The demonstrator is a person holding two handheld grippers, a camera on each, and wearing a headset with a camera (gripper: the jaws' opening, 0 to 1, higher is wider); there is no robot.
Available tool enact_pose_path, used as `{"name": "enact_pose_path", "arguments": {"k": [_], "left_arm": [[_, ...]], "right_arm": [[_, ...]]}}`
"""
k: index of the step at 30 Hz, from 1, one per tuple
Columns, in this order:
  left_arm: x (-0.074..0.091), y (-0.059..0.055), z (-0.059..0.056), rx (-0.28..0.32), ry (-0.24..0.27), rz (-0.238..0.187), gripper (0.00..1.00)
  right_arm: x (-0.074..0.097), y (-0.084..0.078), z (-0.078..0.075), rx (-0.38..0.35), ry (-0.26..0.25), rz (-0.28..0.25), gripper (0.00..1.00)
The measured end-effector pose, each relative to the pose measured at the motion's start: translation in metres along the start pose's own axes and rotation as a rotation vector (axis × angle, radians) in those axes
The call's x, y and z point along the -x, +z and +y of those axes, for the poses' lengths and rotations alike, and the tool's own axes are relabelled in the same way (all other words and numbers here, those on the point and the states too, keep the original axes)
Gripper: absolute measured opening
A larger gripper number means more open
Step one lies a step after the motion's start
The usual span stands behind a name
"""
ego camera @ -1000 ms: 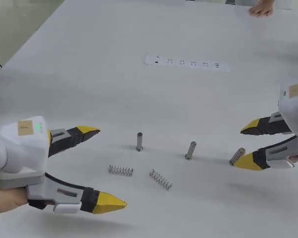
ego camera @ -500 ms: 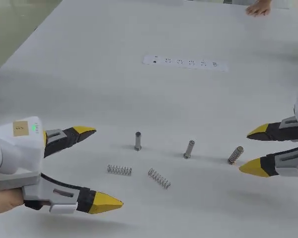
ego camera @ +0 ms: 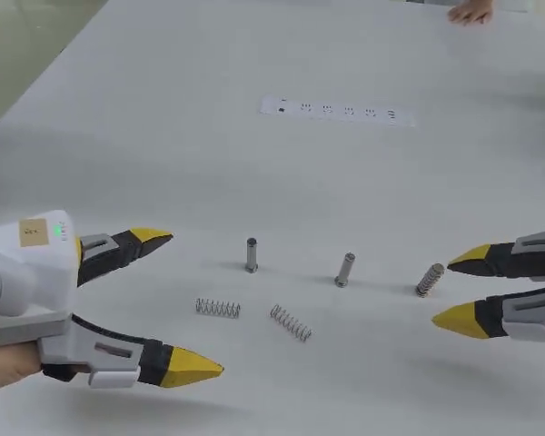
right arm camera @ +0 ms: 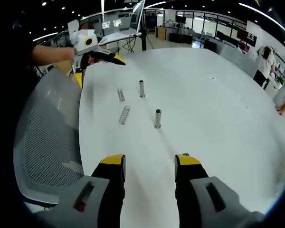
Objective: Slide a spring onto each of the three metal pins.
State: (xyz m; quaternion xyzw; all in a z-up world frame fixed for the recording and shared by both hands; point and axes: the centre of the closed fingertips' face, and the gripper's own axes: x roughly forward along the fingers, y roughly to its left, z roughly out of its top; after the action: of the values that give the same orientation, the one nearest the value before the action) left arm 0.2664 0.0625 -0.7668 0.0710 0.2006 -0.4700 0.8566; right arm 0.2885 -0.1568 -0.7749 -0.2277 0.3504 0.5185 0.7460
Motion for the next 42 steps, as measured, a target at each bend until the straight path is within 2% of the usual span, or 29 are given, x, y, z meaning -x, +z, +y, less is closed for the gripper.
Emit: {"name": "enact_pose_path", "arguments": {"k": [10,17,26,42], "left_arm": [[0.001,-0.003,0.001,0.000,-0.001,0.008,0.98],[0.002,-0.003,0.002,0.003,0.004,0.006,0.98],[0.004,-0.005,0.001,0.002,0.012,0.012,0.98],[0.006,-0.008,-0.001,0.007,0.012,0.011,0.98]], "right_arm": [[-0.014,-0.002,0.019,0.015,0.029,0.014,0.38],[-0.022,0.006,0.026,0.015,0.032,0.005,0.36],[-0.036,0.016,0.039,0.034,0.064,0.014,0.36],[-0.059,0.040,0.051,0.065,0.107,0.012,0.37]]}}
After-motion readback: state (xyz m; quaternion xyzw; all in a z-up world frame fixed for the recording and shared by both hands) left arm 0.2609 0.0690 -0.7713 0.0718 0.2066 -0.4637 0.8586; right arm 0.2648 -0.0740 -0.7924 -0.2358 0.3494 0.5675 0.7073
